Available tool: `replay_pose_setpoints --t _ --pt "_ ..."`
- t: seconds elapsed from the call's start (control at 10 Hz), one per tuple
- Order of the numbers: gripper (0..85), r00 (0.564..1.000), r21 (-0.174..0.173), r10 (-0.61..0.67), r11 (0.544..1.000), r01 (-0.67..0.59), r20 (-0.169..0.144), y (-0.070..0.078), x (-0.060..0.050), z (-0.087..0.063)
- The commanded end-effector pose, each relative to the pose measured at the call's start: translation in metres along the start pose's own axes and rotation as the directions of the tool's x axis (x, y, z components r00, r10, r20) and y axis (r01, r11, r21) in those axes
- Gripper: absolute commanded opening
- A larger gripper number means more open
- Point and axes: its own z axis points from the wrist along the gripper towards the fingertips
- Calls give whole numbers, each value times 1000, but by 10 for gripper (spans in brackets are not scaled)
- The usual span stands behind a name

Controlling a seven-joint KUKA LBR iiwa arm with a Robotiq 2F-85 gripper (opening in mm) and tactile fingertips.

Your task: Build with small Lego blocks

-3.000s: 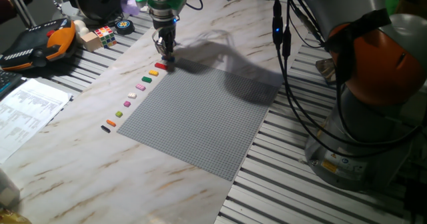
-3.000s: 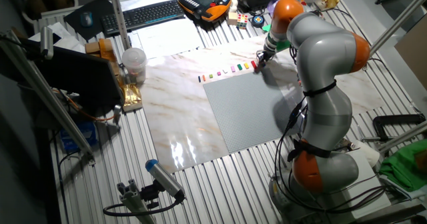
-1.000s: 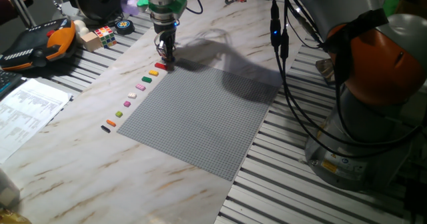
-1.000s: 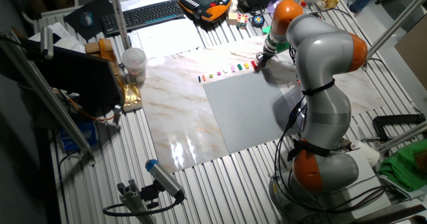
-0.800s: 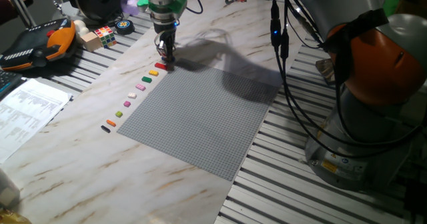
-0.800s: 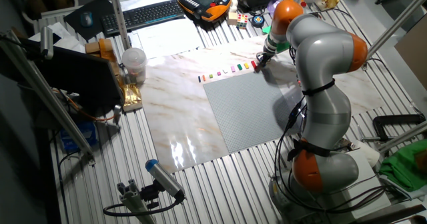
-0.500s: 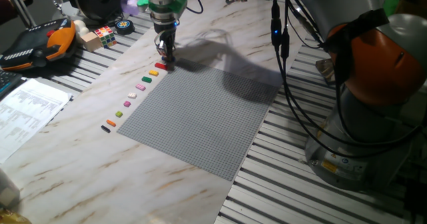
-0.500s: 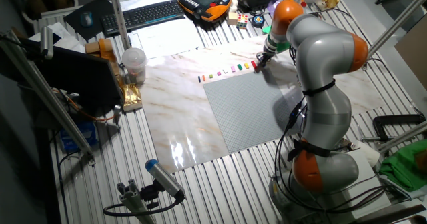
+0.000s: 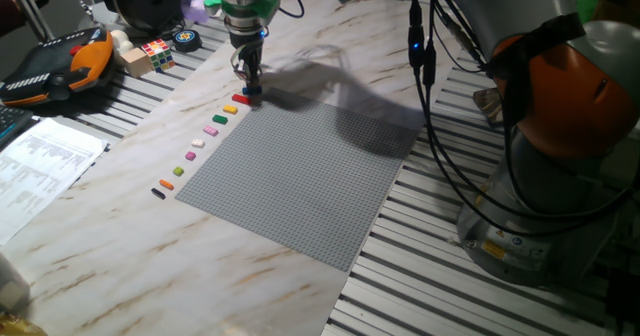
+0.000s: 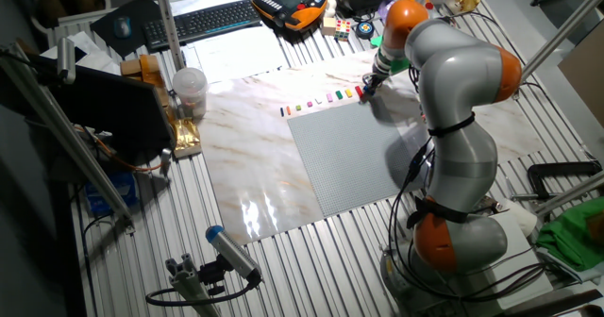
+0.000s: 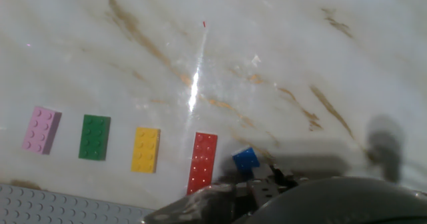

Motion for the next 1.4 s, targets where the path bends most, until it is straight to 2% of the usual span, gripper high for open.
replay_pose_setpoints --t 0.0,0.2,0.3,0.6,0.8,1.3 --pt "170 1000 1 -1 1000 1 4 0 0 0" --pt "413 1000 -1 -10 1000 10 20 1 -2 -3" --pt "457 997 11 -68 998 68 28 3 -3 -2" --pt "437 967 44 -252 967 251 35 4 -3 -4" --pt "407 968 16 -251 968 251 15 4 -3 -3" --pt "383 968 1 -250 968 250 2 7 0 2"
